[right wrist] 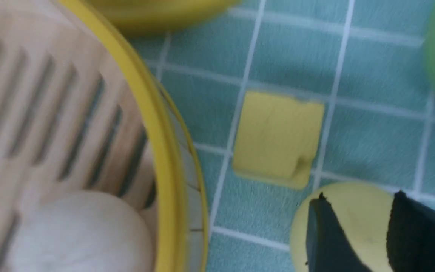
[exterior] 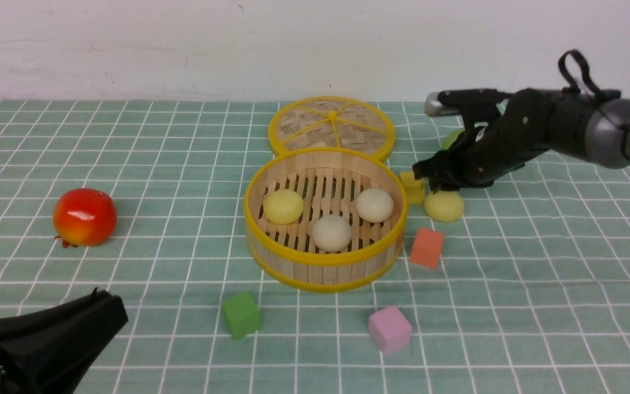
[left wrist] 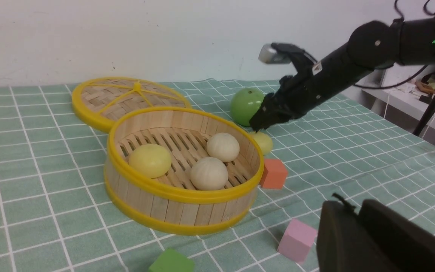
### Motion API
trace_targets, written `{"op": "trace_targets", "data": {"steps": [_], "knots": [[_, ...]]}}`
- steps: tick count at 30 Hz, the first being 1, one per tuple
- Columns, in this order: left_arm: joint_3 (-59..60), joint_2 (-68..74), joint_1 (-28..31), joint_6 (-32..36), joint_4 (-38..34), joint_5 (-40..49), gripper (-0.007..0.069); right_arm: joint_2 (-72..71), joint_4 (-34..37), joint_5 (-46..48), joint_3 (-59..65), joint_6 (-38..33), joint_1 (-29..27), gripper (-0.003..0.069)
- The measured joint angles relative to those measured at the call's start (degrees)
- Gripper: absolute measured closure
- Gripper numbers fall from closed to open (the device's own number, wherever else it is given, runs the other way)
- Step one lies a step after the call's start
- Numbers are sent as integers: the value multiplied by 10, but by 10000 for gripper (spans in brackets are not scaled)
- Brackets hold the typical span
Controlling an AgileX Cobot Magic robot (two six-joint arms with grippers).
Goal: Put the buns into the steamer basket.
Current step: Use the right arm to grab a steamed stuffed bun
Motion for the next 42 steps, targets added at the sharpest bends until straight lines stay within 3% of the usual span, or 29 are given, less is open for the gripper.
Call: {"op": "trace_targets", "data": {"steps": [26,29,35,42], "knots": [[0,0,0,0,0,0,545,44,-36,-46,0,0,-2,421],[0,0,0,0,0,0,545,49,-36,-45,0,0,-3,452],[0,0,0,0,0,0,545,40,-36,-36,0,-3,-4,647],[0,0,0,0,0,0,544,-17,-25,-15,2,-17,6,663]]}}
